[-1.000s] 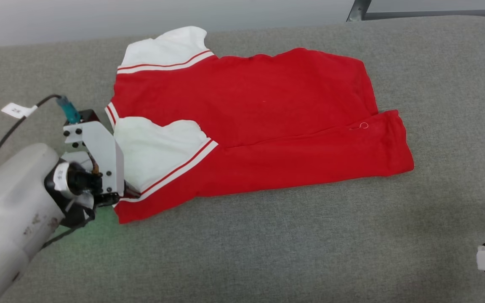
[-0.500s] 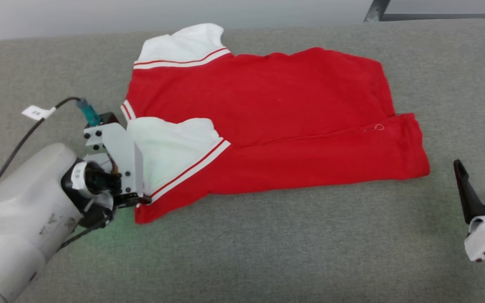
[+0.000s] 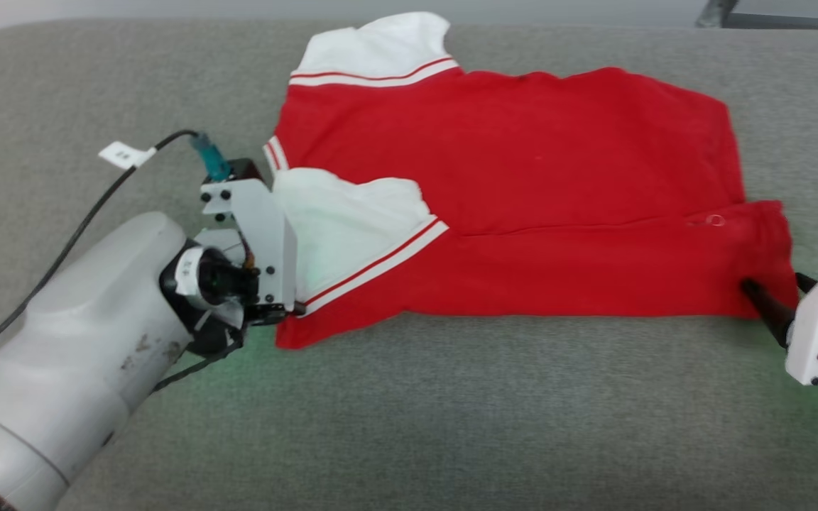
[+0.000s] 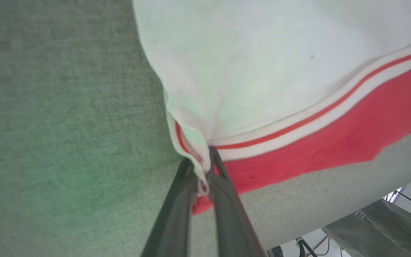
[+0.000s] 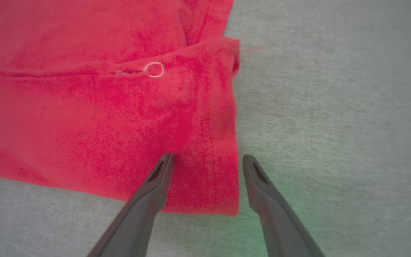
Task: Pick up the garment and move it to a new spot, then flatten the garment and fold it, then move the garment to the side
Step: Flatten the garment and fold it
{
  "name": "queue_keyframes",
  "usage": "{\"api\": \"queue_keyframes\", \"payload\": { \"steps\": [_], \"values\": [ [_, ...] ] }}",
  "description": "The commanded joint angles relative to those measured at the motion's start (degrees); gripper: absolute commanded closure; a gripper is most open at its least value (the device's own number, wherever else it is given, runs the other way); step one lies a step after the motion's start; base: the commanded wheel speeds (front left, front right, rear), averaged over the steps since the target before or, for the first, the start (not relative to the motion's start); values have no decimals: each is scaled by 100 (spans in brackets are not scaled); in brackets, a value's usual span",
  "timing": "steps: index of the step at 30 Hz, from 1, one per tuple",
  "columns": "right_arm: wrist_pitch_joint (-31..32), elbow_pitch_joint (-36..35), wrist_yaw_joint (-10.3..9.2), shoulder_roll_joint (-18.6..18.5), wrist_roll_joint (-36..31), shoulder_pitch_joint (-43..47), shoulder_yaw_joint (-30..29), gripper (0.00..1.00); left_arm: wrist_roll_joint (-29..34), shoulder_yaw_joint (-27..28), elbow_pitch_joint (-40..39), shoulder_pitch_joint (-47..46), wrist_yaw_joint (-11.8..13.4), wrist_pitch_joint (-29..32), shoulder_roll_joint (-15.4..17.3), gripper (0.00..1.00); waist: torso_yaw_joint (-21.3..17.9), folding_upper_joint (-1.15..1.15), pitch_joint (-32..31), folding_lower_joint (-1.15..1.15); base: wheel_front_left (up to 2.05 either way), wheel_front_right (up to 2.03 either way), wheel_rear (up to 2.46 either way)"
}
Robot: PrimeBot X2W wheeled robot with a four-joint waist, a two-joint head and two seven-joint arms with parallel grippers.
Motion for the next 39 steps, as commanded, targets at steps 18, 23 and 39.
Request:
{"api": "queue_keyframes", "payload": {
  "steps": [18,23,39],
  "values": [
    [1464,1019,-7,245,150,-570,-288,100,2,-27,640,-76,-395,-110,-507,100,454,0,154,0,0,0,0],
    [1518,886,-7,185,171,-430,-509,100,-59,-4,699,-53,-446,13,-469,100,465,0,31,0,0,0,0],
    [1894,273,-7,-20,362,91,-881,100,-107,-57,241,32,-205,430,-152,100,524,0,-373,0,0,0,0]
  ]
}}
